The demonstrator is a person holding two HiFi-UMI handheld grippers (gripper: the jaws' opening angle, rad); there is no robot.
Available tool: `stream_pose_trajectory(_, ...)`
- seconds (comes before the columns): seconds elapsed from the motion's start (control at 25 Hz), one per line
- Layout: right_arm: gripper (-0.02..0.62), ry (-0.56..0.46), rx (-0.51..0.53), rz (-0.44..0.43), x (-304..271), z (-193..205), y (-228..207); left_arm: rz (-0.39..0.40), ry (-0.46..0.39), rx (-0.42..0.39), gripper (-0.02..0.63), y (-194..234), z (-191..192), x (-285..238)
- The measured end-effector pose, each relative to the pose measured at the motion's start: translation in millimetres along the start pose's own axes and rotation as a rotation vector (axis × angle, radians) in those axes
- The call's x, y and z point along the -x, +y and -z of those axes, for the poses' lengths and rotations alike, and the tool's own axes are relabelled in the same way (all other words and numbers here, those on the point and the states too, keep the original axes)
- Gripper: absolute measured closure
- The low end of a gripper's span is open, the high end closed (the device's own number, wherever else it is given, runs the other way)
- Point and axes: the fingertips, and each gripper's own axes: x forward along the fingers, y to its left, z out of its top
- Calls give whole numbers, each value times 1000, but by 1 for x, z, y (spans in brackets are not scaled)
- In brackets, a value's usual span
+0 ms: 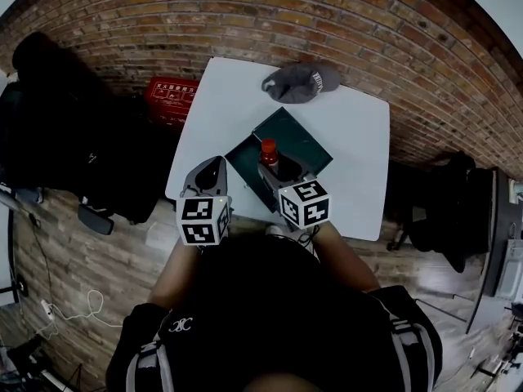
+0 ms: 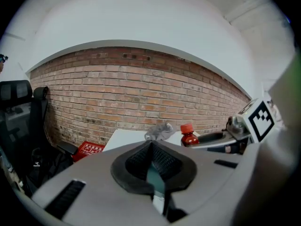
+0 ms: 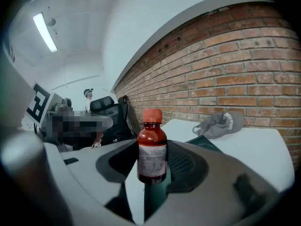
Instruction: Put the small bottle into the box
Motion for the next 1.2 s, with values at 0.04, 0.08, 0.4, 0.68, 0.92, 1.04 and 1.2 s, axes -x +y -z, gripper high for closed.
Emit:
stream_pose_trajectory(0.04,394,17,0,-9,-4,5,0,3,3,-2,603,2,0,-2)
stream_pose_trajectory(0.08,394,35,0,-15,-9,10,-1,5,8,-3,603,4,1,-3)
stream_pose_trajectory(0.4,394,193,45,9,-40,48,-7,9,46,20,603,26,10,-11)
stream_pose_trajectory(0.68,394,285,37,16,-59,85,-8,16,66,24,603,29,18,-14)
stream_pose_trajectory(0.92,394,419,39,25,-67,117,-18,1,78,32,603,34,24,-11)
stream_pose_trajectory(1.04,394,464,38,31,-69,129,-25,-5,81,34,603,35,26,-8)
stream_pose_trajectory(1.2,394,522,34,32,-71,145,-30,-22,83,39,603,40,29,-4)
